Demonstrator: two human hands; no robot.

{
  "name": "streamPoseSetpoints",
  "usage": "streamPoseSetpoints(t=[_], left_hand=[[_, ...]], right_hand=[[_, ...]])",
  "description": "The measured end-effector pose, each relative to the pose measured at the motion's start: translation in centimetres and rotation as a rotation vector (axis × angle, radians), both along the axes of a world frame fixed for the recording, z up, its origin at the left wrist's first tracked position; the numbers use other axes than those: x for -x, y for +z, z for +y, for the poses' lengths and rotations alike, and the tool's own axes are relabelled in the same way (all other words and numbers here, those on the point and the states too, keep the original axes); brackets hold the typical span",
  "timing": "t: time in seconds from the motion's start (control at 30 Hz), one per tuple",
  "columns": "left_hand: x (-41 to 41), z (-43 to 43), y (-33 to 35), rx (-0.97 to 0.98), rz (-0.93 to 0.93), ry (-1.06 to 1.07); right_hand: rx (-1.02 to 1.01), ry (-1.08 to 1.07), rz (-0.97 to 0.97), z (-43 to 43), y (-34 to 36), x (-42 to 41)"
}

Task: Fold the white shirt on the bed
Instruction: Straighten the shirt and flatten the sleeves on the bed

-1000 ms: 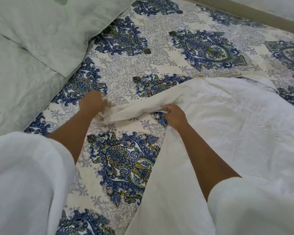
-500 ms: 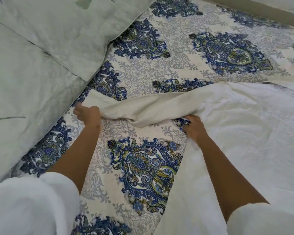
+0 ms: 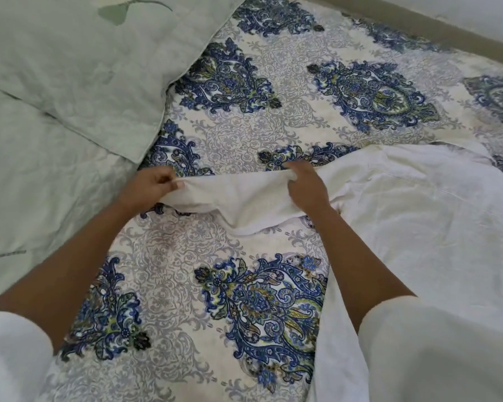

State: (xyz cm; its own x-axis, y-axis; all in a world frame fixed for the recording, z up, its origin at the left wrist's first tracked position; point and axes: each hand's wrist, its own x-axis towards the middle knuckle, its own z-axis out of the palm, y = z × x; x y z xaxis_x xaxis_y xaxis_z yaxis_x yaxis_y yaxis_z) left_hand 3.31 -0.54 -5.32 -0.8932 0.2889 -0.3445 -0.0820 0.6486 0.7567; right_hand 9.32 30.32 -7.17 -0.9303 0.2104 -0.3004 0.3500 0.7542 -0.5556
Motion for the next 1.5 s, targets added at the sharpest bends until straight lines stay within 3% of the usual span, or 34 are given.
streamPoseSetpoints(t=[0.17, 0.23, 0.33, 0.4, 0.47, 0.6, 0.73, 0.87, 1.0, 1.17, 1.3, 1.37, 1.5], left_hand=[[4.4, -0.1, 2.5, -0.348, -0.132, 0.041], [5.7, -0.5, 3.0, -0.245, -0.218, -0.099], [6.8, -1.1, 3.3, 0.263, -0.416, -0.423], [7.7, -2.2, 3.1, 0.486, -0.492, -0.451], [7.7, -3.5, 3.0, 0.47, -0.565, -0.336], [7.1, -7.0, 1.8, 0.171, -0.719, -0.08], [7.0, -7.7, 0.1, 0.407, -0.511, -0.013], [5.4, -6.1, -1.8, 0.861, -0.218, -0.028], [1.1, 0.8, -2.3, 1.164, 0.103, -0.136], [1.2, 11.8, -4.0, 0.96, 0.205, -0.322], [2.5, 18.5, -4.7, 0.701, 0.273, -0.367], [3.7, 21.1, -5.4, 0.572, 0.209, -0.338], [6.4, 24.0, -5.9, 0.178, -0.098, -0.184]], right_hand=[[-0.289, 0.151, -0.162, -0.6, -0.8, 3.8], [-0.355, 0.137, -0.195, -0.3, -1.0, 4.7], [-0.285, -0.03, -0.118, 0.6, -1.1, 5.6], [-0.281, -0.058, -0.105, 0.6, -1.2, 6.4], [-0.292, -0.035, -0.144, 0.3, -1.4, 6.8], [-0.323, -0.043, -0.154, -0.1, -2.2, 7.4], [-0.307, -0.083, -0.108, -0.5, -2.8, 8.0], [-0.274, -0.141, -0.022, -1.2, -3.6, 7.3], [-0.103, -0.316, 0.213, -0.4, -3.9, 4.9], [-0.165, -0.612, 0.183, 5.2, -4.0, 2.7], [-0.031, -0.703, 0.142, 10.6, -4.1, 2.3], [0.031, -0.721, 0.142, 12.9, -4.2, 2.4], [0.065, -0.703, 0.053, 17.0, -4.9, 3.1]])
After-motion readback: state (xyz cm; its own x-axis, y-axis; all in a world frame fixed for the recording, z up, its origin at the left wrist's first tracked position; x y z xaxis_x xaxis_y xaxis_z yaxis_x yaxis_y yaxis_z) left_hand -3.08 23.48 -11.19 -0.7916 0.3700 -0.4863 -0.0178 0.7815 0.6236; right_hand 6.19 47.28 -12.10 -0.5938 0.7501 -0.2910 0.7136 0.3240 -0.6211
